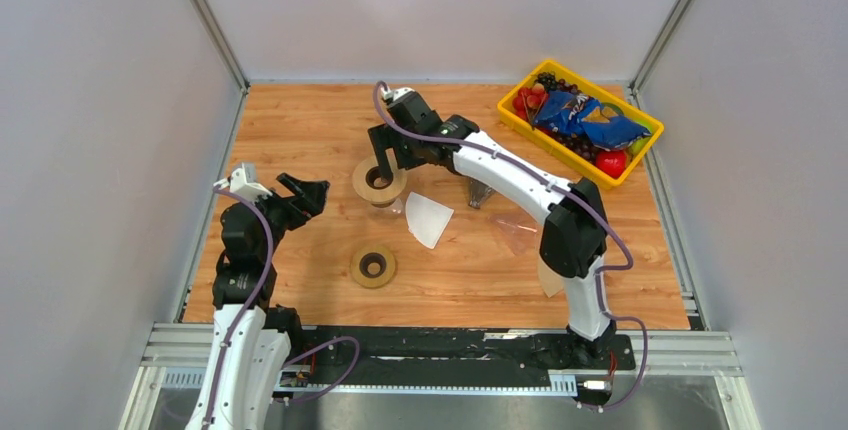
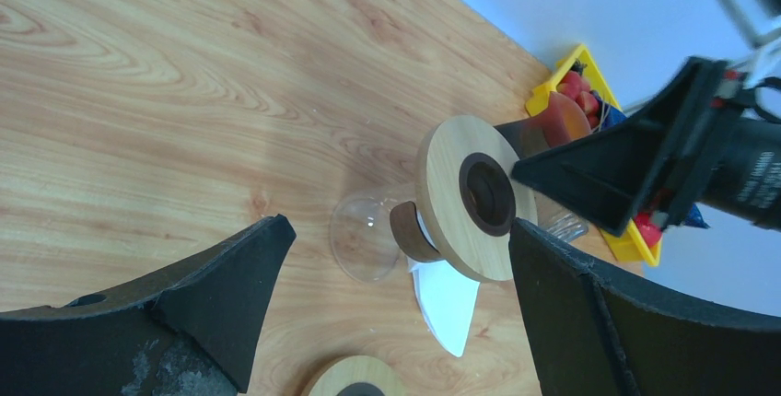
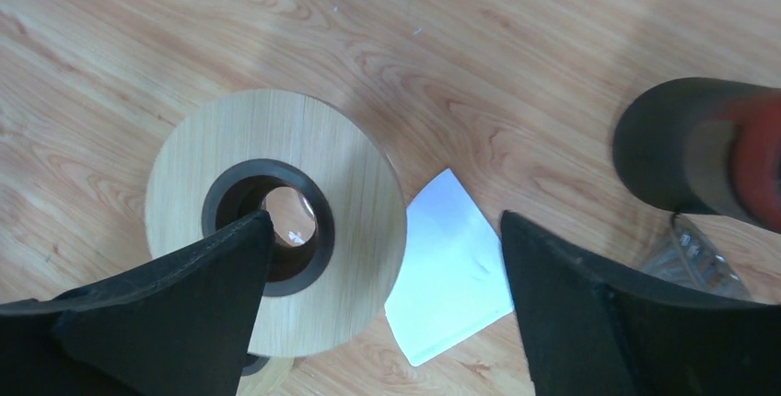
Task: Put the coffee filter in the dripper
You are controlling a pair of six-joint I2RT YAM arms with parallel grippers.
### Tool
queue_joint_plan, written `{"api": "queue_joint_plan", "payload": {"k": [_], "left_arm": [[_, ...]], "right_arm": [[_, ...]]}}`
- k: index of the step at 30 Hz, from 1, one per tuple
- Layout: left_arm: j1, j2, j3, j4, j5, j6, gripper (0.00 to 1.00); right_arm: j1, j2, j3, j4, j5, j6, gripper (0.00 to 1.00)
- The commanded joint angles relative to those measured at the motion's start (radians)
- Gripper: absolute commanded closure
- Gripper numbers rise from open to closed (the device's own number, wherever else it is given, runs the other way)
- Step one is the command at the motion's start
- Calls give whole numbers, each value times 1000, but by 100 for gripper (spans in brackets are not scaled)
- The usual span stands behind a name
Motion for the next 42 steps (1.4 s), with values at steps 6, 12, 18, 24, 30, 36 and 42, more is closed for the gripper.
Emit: {"api": "queue_joint_plan", "payload": {"k": [6, 12, 18, 24, 30, 36, 42], "left_arm": [[4, 1, 21, 9, 11, 3, 0], [4, 7, 16, 21, 24, -3, 0], [4, 29, 11, 40, 32, -8, 0], [4, 71, 12, 55, 33, -8, 0], [4, 81, 13, 55, 36, -6, 0], [4, 75, 12, 53, 37, -8, 0], [4, 76, 11, 60, 43, -9, 0]], "right_arm": [[-24, -420, -286, 109, 326, 64, 0], [-163, -744, -689, 168, 348, 229, 0], [-335, -1039, -999, 192, 213, 305, 0], [-354, -1142, -1164, 198, 236, 363, 0], [-354, -1072, -1230, 287, 116, 323, 5], [-354, -972, -1275, 415, -22, 309, 18], [-355, -889, -1279, 455, -61, 313, 46]]}}
